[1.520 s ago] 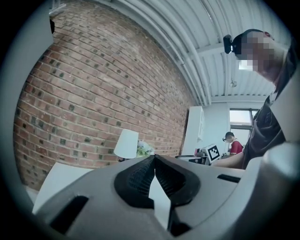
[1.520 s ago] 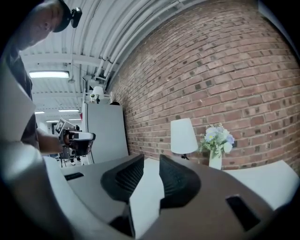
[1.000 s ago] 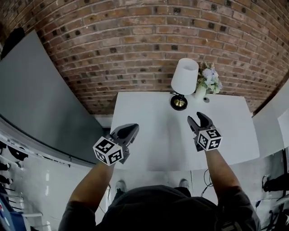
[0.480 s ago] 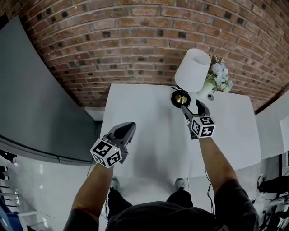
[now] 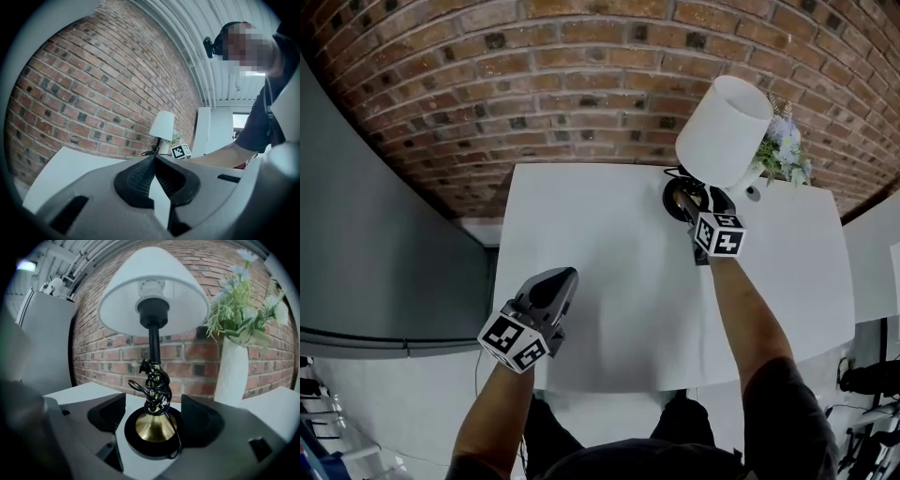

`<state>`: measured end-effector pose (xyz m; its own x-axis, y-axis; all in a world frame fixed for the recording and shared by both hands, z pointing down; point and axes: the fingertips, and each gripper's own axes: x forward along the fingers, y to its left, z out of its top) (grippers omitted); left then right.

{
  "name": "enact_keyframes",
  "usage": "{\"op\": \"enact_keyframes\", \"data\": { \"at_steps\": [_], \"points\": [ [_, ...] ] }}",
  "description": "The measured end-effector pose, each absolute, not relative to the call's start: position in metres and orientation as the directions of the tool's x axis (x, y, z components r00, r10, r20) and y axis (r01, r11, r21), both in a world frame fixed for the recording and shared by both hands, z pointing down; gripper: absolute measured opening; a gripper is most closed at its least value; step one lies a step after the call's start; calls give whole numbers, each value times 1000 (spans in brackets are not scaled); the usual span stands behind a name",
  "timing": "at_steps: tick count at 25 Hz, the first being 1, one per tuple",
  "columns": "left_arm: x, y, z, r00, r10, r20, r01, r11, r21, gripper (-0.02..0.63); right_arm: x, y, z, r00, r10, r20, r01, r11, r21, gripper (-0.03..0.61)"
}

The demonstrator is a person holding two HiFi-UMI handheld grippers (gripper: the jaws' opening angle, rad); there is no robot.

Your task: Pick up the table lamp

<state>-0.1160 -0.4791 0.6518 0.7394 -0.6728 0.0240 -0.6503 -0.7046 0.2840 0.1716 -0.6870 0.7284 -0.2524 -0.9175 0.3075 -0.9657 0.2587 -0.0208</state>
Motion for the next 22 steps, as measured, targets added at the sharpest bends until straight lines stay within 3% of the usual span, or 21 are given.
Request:
{"op": "enact_keyframes", "data": {
  "at_steps": [15,18,20,22],
  "points": [
    [-130,-494,673,720,-693,46,-673,-679,293,5,163,-733,739,-218,-918,331,-973,229,-6,342],
    [-128,-495,674,724,-688,51,-669,-682,294,5,166,-737,748,-169,-916,363,-975,208,72,332],
    [-126,-495,676,726,-685,57,-668,-684,294,5,166,-740,753,-151,-905,398,-965,223,140,190],
    [-124,-494,676,727,-684,64,-668,-682,296,5,164,-742,749,-184,-890,417,-961,252,114,152]
  ]
}}
